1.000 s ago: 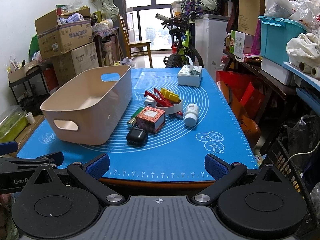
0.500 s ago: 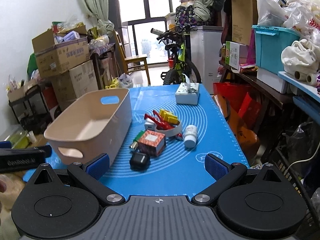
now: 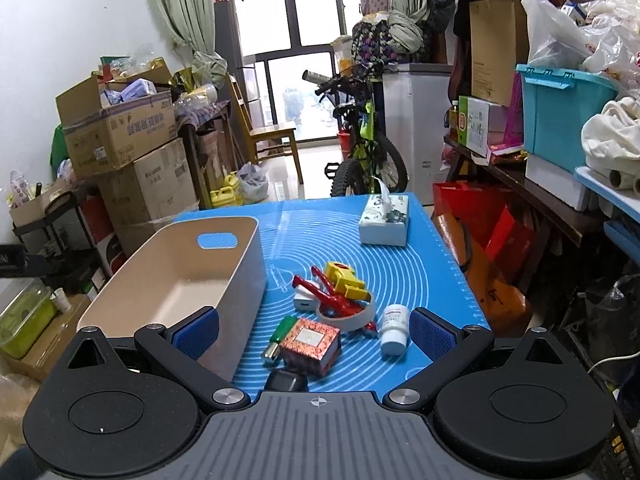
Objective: Organize rigid objects
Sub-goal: 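Grasp the beige bin rim with the left tool while the right tool grasps the black earbud case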
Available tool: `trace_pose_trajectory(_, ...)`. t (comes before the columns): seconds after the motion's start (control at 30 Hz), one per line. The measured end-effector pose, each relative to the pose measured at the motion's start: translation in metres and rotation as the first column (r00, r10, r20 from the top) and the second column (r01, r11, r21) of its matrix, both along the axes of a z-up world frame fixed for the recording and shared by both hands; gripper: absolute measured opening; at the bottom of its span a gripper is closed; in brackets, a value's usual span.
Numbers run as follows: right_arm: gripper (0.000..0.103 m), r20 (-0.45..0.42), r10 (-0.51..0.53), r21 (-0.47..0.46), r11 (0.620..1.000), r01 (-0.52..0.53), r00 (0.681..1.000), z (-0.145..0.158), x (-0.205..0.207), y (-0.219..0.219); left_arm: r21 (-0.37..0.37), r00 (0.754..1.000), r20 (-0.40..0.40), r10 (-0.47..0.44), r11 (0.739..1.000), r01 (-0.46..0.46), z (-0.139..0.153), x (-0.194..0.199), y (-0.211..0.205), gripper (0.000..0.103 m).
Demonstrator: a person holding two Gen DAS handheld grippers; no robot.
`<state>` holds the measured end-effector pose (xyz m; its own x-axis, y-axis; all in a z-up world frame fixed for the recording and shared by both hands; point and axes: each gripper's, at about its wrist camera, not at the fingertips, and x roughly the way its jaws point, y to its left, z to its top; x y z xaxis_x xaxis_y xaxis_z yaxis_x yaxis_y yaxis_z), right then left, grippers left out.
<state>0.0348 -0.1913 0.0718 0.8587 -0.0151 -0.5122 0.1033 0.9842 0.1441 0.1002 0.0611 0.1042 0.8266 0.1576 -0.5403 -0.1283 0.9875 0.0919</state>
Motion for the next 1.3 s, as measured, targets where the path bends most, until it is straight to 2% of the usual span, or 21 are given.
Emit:
trace_pose_trajectory(0.2, 0.100, -0.049, -0.014, 0.012, 1.000, 0.015, 0.999, -0.018, 0.037, 0.003, 0.018, 0.999, -0.028, 0.025, 1.000, -0.024, -0.010, 0.034, 0.008, 0.102)
trace_pose_trajectory(0.47, 0.100, -0.147, -0.029, 0.003, 1.000, 0.030, 0.989, -0.063, 0.081, 0.013, 0.044, 0.995, -0.091, -0.031, 0.998, 0.035, -0.041, 0.074, 0.022, 0.102)
trace_pose_trajectory(0.57, 0.100, -0.188, -0.027, -0.025, 0.999, 0.022, 0.982, -0.079, 0.093, 0.021, 0.007, 0.992, -0.123, 0.010, 1.000, -0.009, -0.056, 0.090, 0.034, 0.101)
trace_pose_trajectory(0.6, 0.100, -0.201, -0.026, -0.037, 0.999, 0.019, 0.979, -0.084, 0.096, 0.023, -0.008, 0.990, -0.137, 0.016, 1.000, -0.017, -0.060, 0.095, 0.038, 0.099)
trace_pose_trajectory(0.63, 0.100, -0.212, -0.028, -0.046, 0.999, 0.018, 0.977, -0.088, 0.099, 0.023, -0.018, 0.988, -0.154, 0.012, 1.000, -0.015, -0.063, 0.100, 0.040, 0.086)
trace_pose_trajectory(0.67, 0.100, -0.225, -0.029, -0.050, 0.999, 0.018, 0.974, -0.093, 0.102, 0.024, -0.023, 0.984, -0.178, 0.010, 1.000, -0.014, -0.066, 0.106, 0.042, 0.080)
trace_pose_trajectory(1.0, 0.096, -0.343, -0.016, -0.049, 0.999, -0.001, 0.939, -0.132, 0.125, 0.030, -0.046, 0.948, -0.316, -0.019, 0.999, 0.005, -0.099, 0.129, 0.051, 0.079)
trace_pose_trajectory(1.17, 0.091, -0.375, 0.001, -0.046, 0.999, -0.020, 0.927, -0.143, 0.133, 0.040, -0.058, 0.935, -0.352, -0.039, 0.998, 0.020, -0.105, 0.133, 0.054, 0.078)
trace_pose_trajectory(1.3, 0.082, -0.391, 0.002, -0.071, 0.997, -0.032, 0.920, -0.147, 0.137, 0.053, -0.059, 0.915, -0.400, -0.049, 0.998, 0.028, -0.118, 0.135, 0.053, 0.065)
